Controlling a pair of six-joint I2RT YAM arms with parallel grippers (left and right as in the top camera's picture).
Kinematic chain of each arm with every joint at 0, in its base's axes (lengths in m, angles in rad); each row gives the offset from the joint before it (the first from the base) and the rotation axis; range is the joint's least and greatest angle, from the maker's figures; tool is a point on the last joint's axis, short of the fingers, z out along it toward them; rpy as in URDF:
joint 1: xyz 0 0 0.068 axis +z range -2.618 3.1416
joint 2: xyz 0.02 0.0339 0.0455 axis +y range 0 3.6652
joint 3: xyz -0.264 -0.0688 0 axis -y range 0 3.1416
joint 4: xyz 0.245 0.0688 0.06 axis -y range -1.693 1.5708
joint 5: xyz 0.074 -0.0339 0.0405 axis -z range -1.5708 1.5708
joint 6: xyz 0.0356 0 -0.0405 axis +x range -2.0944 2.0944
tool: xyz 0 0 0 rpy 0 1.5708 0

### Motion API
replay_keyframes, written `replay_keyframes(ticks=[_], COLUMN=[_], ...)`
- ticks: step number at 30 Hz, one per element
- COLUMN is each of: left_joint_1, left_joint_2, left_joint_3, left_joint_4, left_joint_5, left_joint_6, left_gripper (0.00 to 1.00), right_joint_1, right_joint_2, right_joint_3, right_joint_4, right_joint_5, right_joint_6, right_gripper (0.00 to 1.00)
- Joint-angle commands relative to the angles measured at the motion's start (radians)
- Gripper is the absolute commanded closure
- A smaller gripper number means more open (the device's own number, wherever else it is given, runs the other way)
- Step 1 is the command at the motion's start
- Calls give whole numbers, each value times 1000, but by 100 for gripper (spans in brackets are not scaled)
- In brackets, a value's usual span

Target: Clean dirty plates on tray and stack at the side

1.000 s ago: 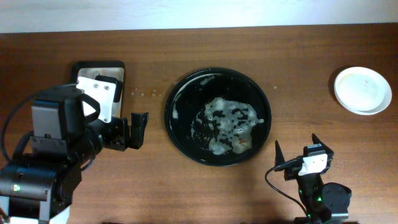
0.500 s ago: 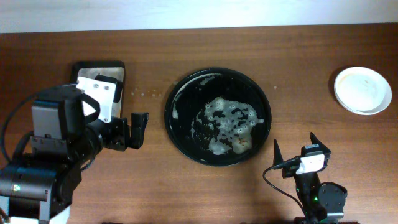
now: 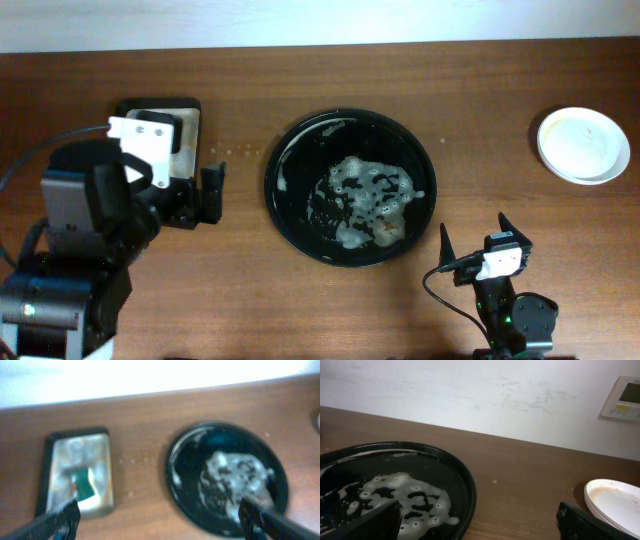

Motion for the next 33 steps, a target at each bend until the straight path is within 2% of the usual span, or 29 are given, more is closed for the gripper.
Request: replay_keyframes(ticks=[1, 2, 6, 11, 15, 20, 29, 33], left_joint_1=[23, 23, 43, 106, 133, 152, 152, 151], left_joint_2=[-170, -246, -460, -733, -918, -1035, -1033, -1033], left_joint_3=[-301, -436, -760, -1082, -1244, -1342, -1467, -1466], left_joint_4=[336, 468, 739, 955, 996, 998, 1077, 1005], left_joint_5=[-90, -79, -83, -83, -84, -84, -101, -107], left_joint_6=[11, 11, -5, -41, -40, -40, -37, -32], left_gripper=[1, 1, 1, 1, 1, 1, 1, 1], right_joint_1=[-5, -5, -5, -5, -5, -5, -5, -5], right_joint_2=[-7, -7, -7, -7, -7, -7, -7, -7], right_joint_3=[-9, -9, -9, -9, -9, -9, -9, -9], right_joint_4=[0, 0, 0, 0, 0, 0, 0, 0], right_joint_5=[-7, -7, -7, -7, -7, -7, -7, -7], right_joint_6=[7, 7, 7, 7, 7, 7, 7, 7], right_gripper=[1, 2, 1, 1, 1, 1, 1, 1])
